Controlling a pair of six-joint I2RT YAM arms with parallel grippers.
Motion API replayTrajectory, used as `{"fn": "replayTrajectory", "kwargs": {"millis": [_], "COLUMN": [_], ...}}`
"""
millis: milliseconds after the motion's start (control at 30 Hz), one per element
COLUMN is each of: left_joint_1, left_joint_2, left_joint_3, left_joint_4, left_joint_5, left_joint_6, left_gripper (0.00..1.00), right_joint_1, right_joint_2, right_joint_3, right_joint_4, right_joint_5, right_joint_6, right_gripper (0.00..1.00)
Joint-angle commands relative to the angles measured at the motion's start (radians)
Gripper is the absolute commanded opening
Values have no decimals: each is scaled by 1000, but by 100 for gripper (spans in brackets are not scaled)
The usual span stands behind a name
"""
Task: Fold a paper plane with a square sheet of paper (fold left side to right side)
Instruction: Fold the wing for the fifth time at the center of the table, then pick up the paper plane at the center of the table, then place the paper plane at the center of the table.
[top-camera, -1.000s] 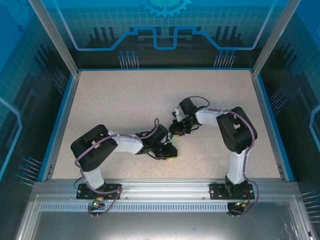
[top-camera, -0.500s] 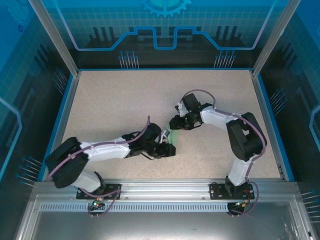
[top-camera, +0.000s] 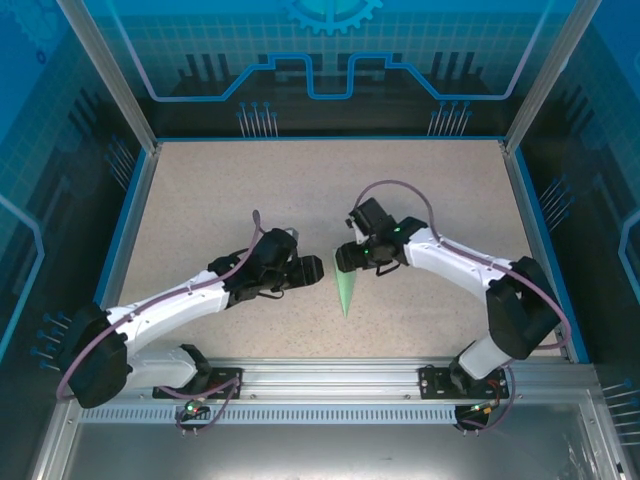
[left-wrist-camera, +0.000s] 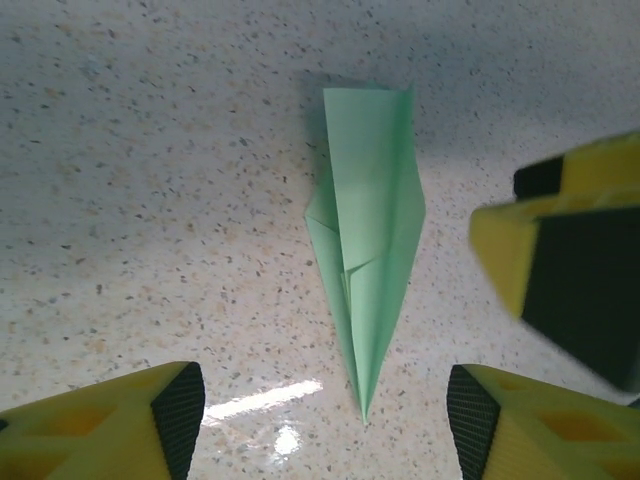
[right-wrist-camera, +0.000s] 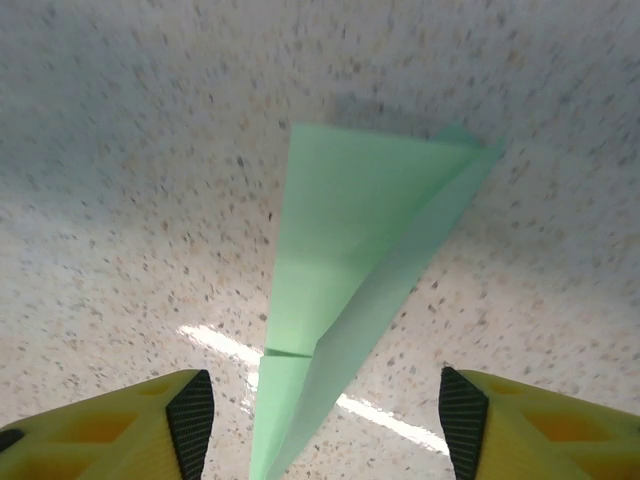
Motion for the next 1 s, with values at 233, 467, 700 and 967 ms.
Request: {"fn": "replayTrajectory", "kwargs": {"millis": [233, 467, 700, 967], "left_joint_1": [3, 4, 3, 8], "left_joint_2": [-50, -99, -200, -263], "left_joint_3": [-29, -22, -14, -35], "left_joint_4": [-49, -106, -179, -201], "left_joint_5": [-62, -122, -203, -227], "left_joint_6": [-1, 7, 27, 19], "left_gripper": [70, 71, 74, 77], "right_joint_1": [57, 56, -64, -230], "right_joint_2": [115, -39, -125, 70], "right_joint_3": [-2, -2, -187, -331], "right_joint_4": [-30, -3, 317, 525], "right_joint_5": [53, -47, -471, -604], "right_joint_6": [77, 18, 59, 66], "right_gripper": [32, 0, 0, 0]}}
